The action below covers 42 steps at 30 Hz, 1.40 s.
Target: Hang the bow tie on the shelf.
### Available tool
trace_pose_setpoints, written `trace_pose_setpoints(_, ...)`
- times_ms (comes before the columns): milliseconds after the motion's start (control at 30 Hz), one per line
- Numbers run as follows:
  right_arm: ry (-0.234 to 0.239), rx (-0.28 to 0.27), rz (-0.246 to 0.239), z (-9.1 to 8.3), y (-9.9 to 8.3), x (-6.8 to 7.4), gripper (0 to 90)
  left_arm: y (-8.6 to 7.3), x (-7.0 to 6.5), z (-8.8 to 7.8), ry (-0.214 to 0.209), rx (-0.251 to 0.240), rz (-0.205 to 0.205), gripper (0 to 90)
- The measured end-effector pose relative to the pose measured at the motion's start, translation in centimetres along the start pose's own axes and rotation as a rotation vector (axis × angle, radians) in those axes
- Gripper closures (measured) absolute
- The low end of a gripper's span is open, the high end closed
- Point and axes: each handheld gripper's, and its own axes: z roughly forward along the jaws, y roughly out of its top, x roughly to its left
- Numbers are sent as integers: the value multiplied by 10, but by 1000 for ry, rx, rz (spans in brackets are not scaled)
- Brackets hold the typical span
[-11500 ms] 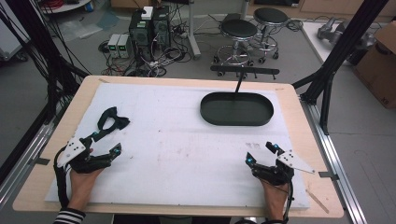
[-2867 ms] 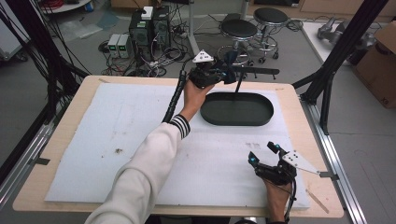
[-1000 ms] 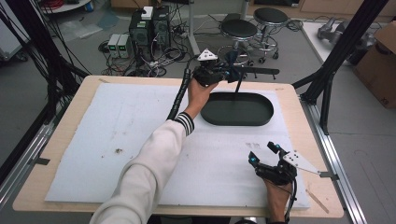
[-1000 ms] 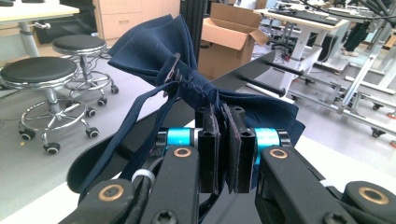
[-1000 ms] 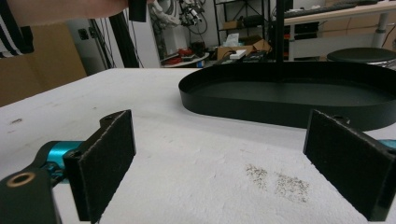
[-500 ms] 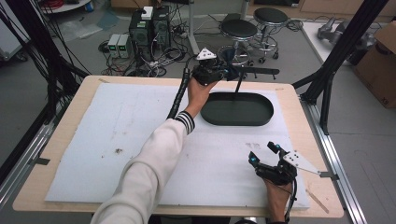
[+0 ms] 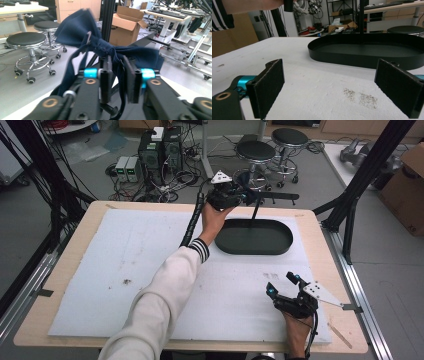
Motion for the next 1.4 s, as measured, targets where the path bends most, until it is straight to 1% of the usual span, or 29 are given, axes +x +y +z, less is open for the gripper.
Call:
trace_pose_setpoints(67, 0, 0, 0, 0, 0, 0, 81, 0, -1, 0, -14, -7, -11, 688)
trace_pose_setpoints(133, -1, -1, -2, 0, 0, 0, 81, 0, -2, -1, -19, -3, -6, 678)
trace_pose_setpoints(200, 1, -5, -9, 0, 0, 0, 81, -1, -2, -3, -31, -12, -14, 668)
trace_pose_setpoints(233, 1, -4, -6, 0, 0, 0, 81, -2, -1, -5, -34, -11, -25, 665)
trace_pose_setpoints(300, 2, -2, -3, 0, 0, 0, 81, -2, 0, -8, -37, -13, -23, 635)
trace_pose_setpoints(367, 1, -1, -4, 0, 0, 0, 81, -2, 2, -13, -53, -24, -47, 624)
trace_pose_setpoints(400, 3, 0, -5, 0, 0, 0, 82, -2, 2, -15, -60, -31, -51, 620)
trace_pose_setpoints(533, -1, -1, -12, 0, 0, 0, 81, -2, 4, -24, -65, -40, -58, 587)
trace_pose_setpoints(600, 0, 4, -7, 0, 0, 1, 81, -2, 6, -28, -80, -53, -80, 580)
trace_pose_setpoints(667, -1, 2, -9, 0, 0, 1, 81, -4, 7, -32, -99, -50, -110, 551)
trace_pose_setpoints(700, -2, -2, -15, 0, 0, 0, 81, -4, 7, -34, -103, -48, -113, 532)
trace_pose_setpoints(733, -3, -2, -15, 0, 0, 0, 81, -5, 7, -38, -104, -50, -105, 533)
trace_pose_setpoints(833, 0, 0, -11, 0, 0, 1, 81, -7, 8, -50, -116, -58, -103, 525)
trace_pose_setpoints(900, 0, -3, -14, 0, 0, 1, 81, -8, 8, -61, -112, -55, -94, 501)
trace_pose_setpoints(933, 1, -3, -16, 0, 0, 1, 81, -8, 8, -67, -107, -48, -88, 450)
trace_pose_setpoints(967, 0, -1, -17, 0, 0, 1, 81, -9, 9, -73, -107, -37, -83, 429)
trace_pose_setpoints(1033, 0, -1, -18, 0, 0, 1, 81, -10, 11, -89, -117, -36, -81, 416)
trace_pose_setpoints(1067, 2, -4, -19, 0, 0, 1, 81, -11, 11, -100, -114, -36, -73, 384)
trace_pose_setpoints(1100, 2, -5, -15, 0, 0, 1, 81, -12, 11, -108, -113, -35, -62, 348)
trace_pose_setpoints(1133, 1, -6, -14, 0, 0, 1, 81, -14, 12, -119, -114, -36, -41, 336)
trace_pose_setpoints(1200, 1, -4, -14, 0, 0, 1, 81, -18, 12, -144, -101, -25, 19, 311)
trace_pose_setpoints(1233, 1, -5, -15, 0, 0, 1, 81, -20, 13, -153, -102, -25, 37, 283)
trace_pose_setpoints(1300, 2, -1, -19, 0, 0, 1, 81, -27, 16, -176, -109, -20, 55, 282)
trace_pose_setpoints(1333, 3, 1, -21, 0, 0, 1, 81, -33, 17, -191, -109, -20, 60, 283)
trace_pose_setpoints(1400, 1, 0, -20, 0, 0, 1, 81, -42, 19, -212, -99, -18, 78, 283)
